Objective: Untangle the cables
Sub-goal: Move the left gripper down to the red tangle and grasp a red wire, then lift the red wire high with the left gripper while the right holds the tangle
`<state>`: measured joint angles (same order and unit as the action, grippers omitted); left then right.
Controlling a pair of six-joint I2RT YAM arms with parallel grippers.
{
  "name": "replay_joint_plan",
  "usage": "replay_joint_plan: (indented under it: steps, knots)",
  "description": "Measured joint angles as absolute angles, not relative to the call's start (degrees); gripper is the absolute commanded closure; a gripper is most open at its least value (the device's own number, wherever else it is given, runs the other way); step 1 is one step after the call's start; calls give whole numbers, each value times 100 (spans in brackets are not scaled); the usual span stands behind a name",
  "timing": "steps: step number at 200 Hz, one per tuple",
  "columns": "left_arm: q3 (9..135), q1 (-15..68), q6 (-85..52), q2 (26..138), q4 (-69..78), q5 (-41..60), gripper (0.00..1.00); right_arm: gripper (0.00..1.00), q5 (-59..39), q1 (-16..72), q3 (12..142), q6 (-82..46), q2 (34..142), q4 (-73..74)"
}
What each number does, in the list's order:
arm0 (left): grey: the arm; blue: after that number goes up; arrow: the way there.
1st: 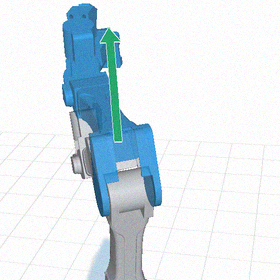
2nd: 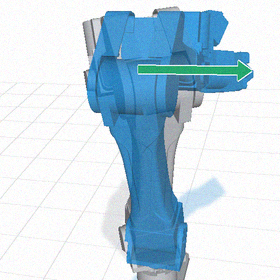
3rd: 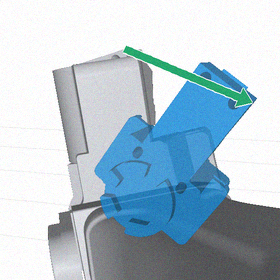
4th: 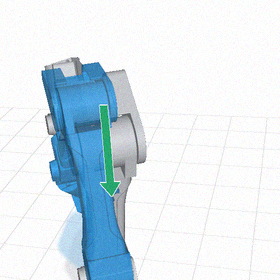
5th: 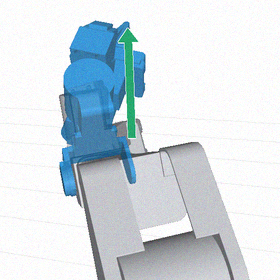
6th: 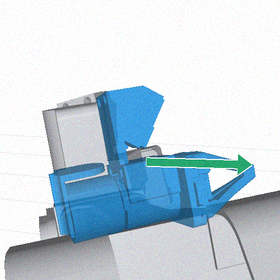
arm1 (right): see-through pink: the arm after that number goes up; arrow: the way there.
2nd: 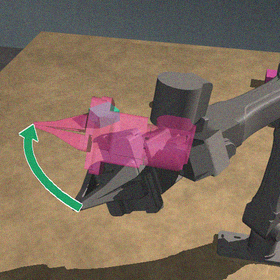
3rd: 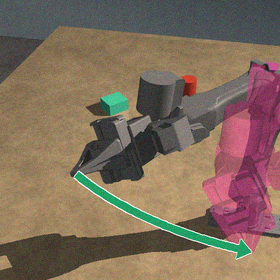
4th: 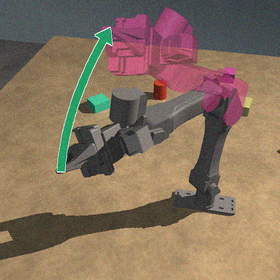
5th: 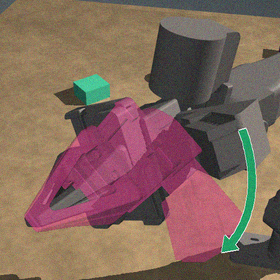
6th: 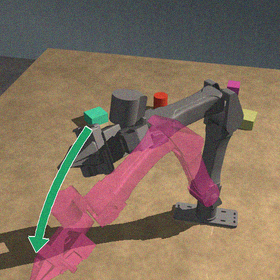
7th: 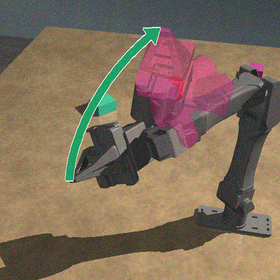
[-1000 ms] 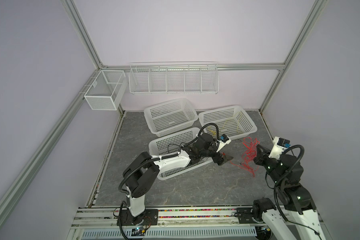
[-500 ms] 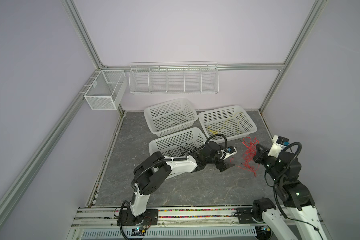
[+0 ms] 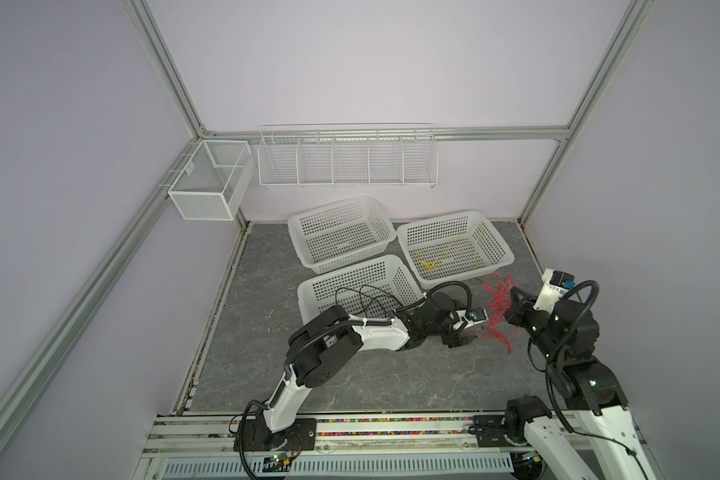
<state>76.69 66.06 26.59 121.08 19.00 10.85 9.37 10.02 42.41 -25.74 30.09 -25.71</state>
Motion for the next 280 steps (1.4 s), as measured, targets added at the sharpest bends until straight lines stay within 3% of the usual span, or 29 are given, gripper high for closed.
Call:
replay_joint_plan:
  steps: [23,59,96,116,193,280]
  knots:
    - [7710,6689,2714,12215,1900,1079,25,94,937,1002,4268,-2574,3030,-2578]
    - [7723,6742,2742,12296,1903,1094,44,94,913,1000,4316,-2576,3081,-2589]
    - [7741,6742,2641,12396,2003,923,74,94,899,1002,4316,-2576,3063,-2593]
    - [7741,6742,2591,12431,2051,829,100,94,902,1002,4316,-2576,3022,-2602]
    - [7531,6746,2403,12228,2239,792,100,94,1116,1002,4244,-2571,2982,-2628]
    - [7175,6713,1857,9911,1712,1505,100,94,1378,972,3601,-2574,3752,-2331]
